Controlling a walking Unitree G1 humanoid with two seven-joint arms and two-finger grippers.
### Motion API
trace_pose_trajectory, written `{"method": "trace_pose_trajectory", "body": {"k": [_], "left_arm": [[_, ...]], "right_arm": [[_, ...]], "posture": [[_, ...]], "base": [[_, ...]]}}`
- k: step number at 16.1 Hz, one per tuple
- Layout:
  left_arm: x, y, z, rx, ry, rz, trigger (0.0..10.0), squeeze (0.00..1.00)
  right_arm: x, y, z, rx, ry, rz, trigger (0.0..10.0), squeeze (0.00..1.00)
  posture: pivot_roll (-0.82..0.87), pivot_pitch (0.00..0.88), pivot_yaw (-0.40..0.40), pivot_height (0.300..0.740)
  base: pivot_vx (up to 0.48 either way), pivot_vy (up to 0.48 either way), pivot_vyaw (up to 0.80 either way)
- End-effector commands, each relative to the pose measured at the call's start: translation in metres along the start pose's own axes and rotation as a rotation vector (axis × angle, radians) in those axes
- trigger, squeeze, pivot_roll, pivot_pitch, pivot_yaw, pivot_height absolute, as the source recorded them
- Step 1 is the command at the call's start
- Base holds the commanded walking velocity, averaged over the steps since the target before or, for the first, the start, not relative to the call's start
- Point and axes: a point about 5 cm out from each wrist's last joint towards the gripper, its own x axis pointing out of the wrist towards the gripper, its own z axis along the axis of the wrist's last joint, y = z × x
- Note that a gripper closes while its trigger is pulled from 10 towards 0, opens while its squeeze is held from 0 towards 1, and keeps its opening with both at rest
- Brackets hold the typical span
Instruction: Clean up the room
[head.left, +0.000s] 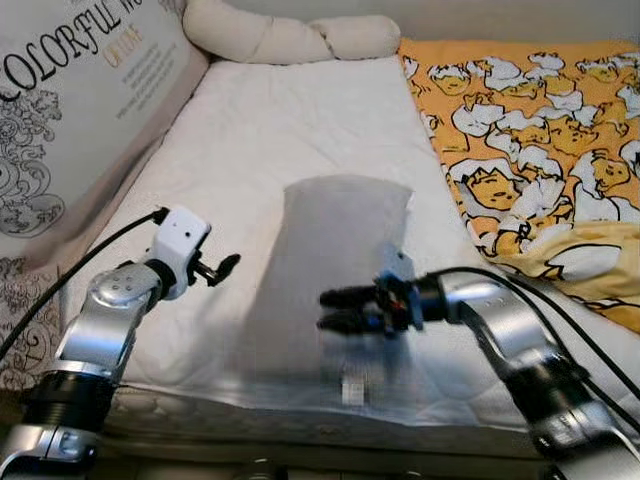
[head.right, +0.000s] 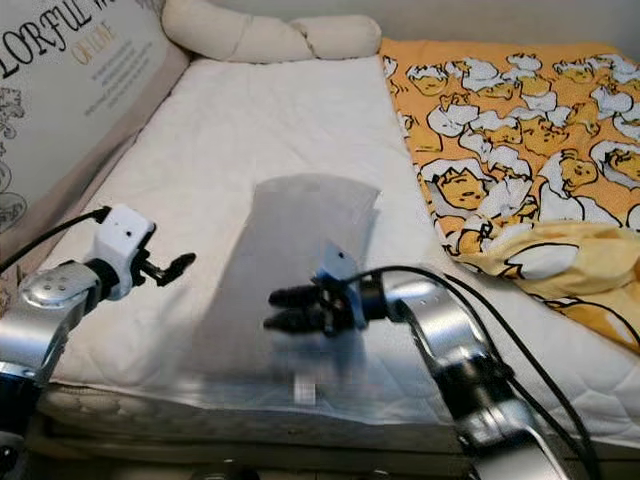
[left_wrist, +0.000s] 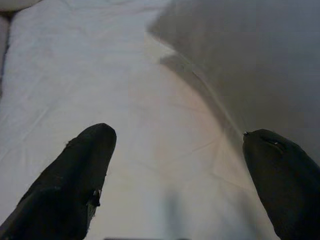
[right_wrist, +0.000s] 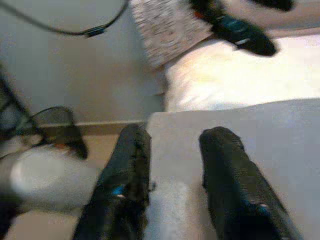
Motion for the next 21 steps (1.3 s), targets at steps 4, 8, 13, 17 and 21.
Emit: {"method": "trace_pose_trajectory", "body": {"k": [4, 8, 13, 17, 21], "left_arm": [[0.003, 0.002, 0.002, -0.021, -0.013, -0.023, 10.0, 0.0], [0.009, -0.005, 0.009, -0.171, -0.098, -0.127, 10.0, 1.0], [0.042, -0.021, 0.018, -0.349, -0.173, -0.255, 10.0, 1.0], [0.057, -0.034, 0.001, -0.493, -0.126, -0.23, 10.0, 1.0], [0.061, -0.039, -0.014, -0.794, -0.167, -0.145, 10.0, 1.0]], "right_arm": [[-0.008, 0.011, -0.002, 0.036, -0.018, 0.013, 10.0, 1.0], [-0.03, -0.021, 0.004, 0.209, -0.212, -0.364, 10.0, 1.0], [-0.081, -0.049, -0.041, 0.553, -0.411, -0.874, 10.0, 1.0], [-0.091, -0.049, -0.067, 0.703, -0.427, -0.981, 10.0, 1.0], [-0.078, -0.042, -0.086, 0.864, -0.505, -0.917, 10.0, 1.0]], "posture": [[0.01, 0.0, 0.096, 0.74], [0.02, 0.0, 0.086, 0.74], [0.01, 0.0, 0.086, 0.74], [-0.01, 0.0, 0.107, 0.74], [-0.02, 0.0, 0.106, 0.74]], "base": [[0.0, 0.0, 0.0], [0.0, 0.0, 0.0], [0.0, 0.0, 0.0], [0.0, 0.0, 0.0], [0.0, 0.0, 0.0]]}}
